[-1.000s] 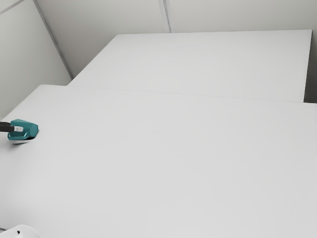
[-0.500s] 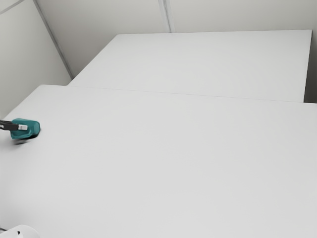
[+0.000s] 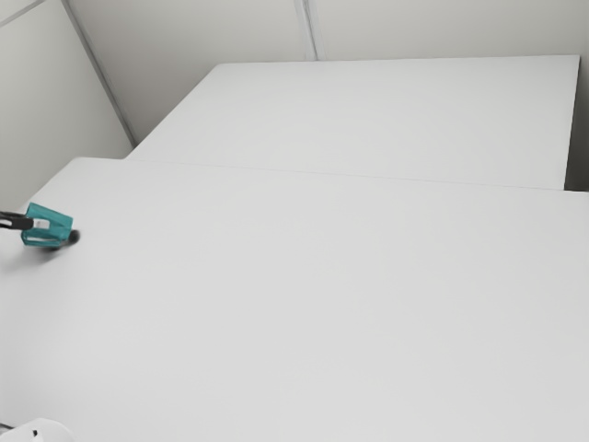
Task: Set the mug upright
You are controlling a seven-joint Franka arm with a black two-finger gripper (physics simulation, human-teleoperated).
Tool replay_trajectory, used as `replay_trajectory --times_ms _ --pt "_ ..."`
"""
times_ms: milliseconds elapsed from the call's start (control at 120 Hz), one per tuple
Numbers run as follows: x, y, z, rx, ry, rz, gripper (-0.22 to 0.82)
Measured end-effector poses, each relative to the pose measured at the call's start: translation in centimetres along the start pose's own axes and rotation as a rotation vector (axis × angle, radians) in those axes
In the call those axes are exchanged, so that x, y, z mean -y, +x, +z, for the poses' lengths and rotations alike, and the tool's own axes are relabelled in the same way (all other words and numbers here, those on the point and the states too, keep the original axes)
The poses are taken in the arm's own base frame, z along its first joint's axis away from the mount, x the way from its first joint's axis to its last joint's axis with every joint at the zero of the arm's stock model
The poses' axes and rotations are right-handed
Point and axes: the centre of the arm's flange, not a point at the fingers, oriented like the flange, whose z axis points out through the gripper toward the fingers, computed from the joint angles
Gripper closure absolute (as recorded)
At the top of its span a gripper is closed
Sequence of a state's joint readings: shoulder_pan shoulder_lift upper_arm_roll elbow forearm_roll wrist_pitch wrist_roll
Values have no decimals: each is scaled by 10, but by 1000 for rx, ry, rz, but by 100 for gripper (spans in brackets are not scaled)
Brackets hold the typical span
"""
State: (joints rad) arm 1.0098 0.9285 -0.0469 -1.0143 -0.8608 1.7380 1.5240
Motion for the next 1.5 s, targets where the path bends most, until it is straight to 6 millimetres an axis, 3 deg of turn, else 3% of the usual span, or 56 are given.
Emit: replay_trajectory --times_ms 225,333,458,800,908,1117,1317,1500 --pt "-41 45 -17 99 23 45 77" --pt "-74 84 -10 214 29 102 77" --pt "-124 127 8 360 25 152 78" --pt "-254 186 56 650 69 172 78" --pt "-285 188 63 703 81 152 78" --pt "-355 195 96 807 114 155 78" --pt "-405 177 114 849 177 120 78" --pt "-432 155 127 844 235 65 78"
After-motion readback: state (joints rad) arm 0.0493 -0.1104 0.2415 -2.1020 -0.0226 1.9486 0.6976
